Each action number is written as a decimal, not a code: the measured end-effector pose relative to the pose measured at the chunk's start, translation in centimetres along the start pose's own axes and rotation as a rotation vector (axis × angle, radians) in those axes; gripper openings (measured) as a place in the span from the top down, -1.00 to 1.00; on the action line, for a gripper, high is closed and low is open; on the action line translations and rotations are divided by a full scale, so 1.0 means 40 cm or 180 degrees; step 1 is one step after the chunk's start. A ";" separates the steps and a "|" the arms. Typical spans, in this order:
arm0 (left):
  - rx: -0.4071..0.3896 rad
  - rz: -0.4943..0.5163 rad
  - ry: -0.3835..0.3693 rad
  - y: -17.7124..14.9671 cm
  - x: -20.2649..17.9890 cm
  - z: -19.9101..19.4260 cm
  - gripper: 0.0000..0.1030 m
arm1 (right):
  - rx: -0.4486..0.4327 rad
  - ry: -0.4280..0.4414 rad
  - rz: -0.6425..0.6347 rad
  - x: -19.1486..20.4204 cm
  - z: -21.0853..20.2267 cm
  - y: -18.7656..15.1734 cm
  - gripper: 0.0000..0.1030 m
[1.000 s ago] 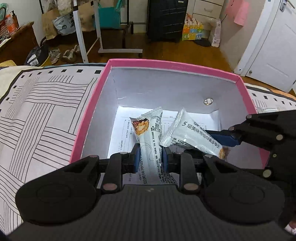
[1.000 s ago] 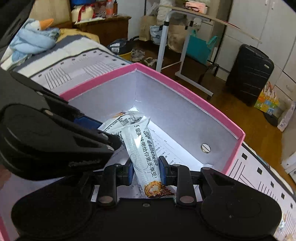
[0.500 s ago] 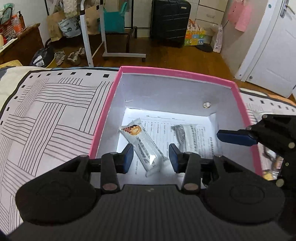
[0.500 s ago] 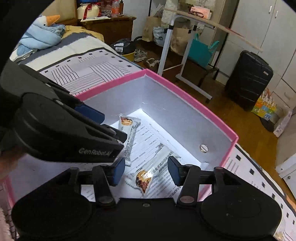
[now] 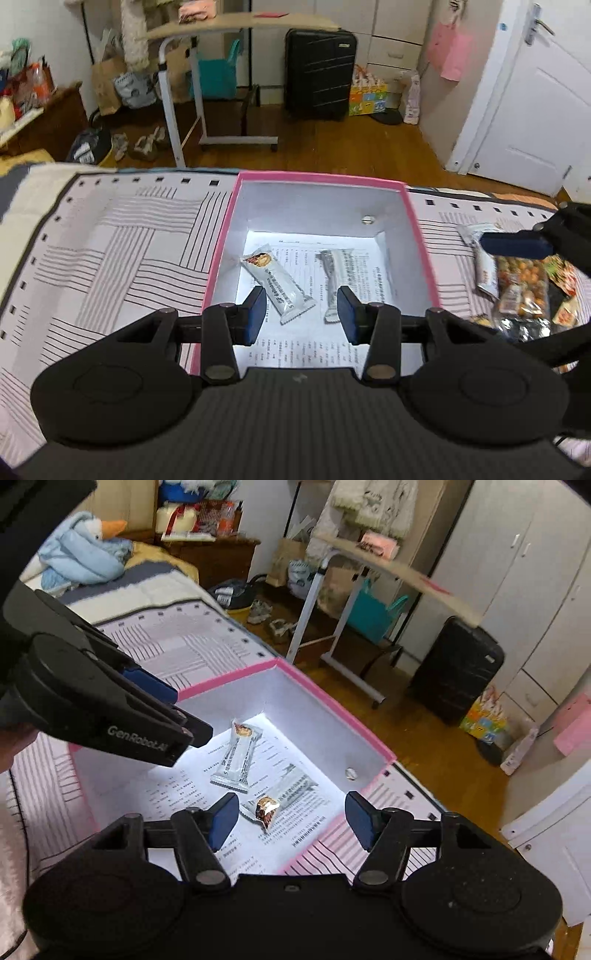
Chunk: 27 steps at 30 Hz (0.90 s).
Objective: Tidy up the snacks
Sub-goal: 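Grasp the black NB cracker packet with the left gripper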
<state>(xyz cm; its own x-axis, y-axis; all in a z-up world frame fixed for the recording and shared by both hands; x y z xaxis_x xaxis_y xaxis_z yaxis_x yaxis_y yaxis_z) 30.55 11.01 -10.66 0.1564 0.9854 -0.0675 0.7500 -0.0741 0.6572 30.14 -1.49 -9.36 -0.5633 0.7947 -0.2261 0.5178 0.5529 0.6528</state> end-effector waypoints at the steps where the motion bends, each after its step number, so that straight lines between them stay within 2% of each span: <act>1: 0.0020 0.0042 0.0033 0.000 -0.008 -0.020 0.15 | -0.0018 0.0003 0.0024 -0.006 -0.025 -0.004 -0.39; 3: 0.0058 0.0132 0.0053 -0.002 -0.029 -0.057 0.09 | -0.0050 0.0011 0.0052 -0.015 -0.077 -0.016 -0.50; 10: 0.0178 0.0285 -0.0161 -0.026 -0.135 -0.168 -0.07 | -0.0073 -0.0113 0.0190 -0.072 -0.228 -0.085 -0.51; 12: 0.0147 0.0347 -0.0234 -0.031 -0.174 -0.195 -0.20 | -0.0125 -0.0125 0.0225 -0.084 -0.265 -0.103 -0.55; 14: 0.0089 0.0390 -0.0290 -0.032 -0.216 -0.217 -0.53 | -0.0196 -0.0091 0.0290 -0.096 -0.303 -0.127 -0.69; 16: 0.0015 0.0433 -0.0328 -0.031 -0.259 -0.233 -0.67 | -0.0239 -0.0024 0.0378 -0.106 -0.329 -0.153 -0.70; 19: 0.0020 0.0545 -0.0351 -0.040 -0.323 -0.230 -0.80 | -0.0204 0.0071 0.0518 -0.127 -0.324 -0.206 -0.71; 23: 0.0004 0.0431 -0.0279 -0.061 -0.402 -0.205 -0.80 | -0.0192 0.0065 0.0688 -0.161 -0.277 -0.279 -0.71; 27: 0.0169 0.0328 -0.0492 -0.098 -0.479 -0.142 -0.77 | -0.0307 0.0106 0.0767 -0.174 -0.223 -0.331 -0.72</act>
<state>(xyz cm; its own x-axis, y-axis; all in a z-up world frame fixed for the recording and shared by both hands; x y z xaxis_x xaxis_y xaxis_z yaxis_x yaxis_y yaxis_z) 20.95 -6.70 -7.69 0.3279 0.9372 -0.1191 0.7572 -0.1853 0.6264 21.45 -16.57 -9.99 -0.4528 0.8910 -0.0328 0.5767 0.3208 0.7513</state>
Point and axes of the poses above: each gripper's, at about its wrist camera, not at the fingertips, and z roughly the way its jaws point, x to its left, y to its top, the point moved 10 cm from there along z, roughly the way its jaws point, and after that the axes turned 2 degrees about -x, right-handed, at the moved point
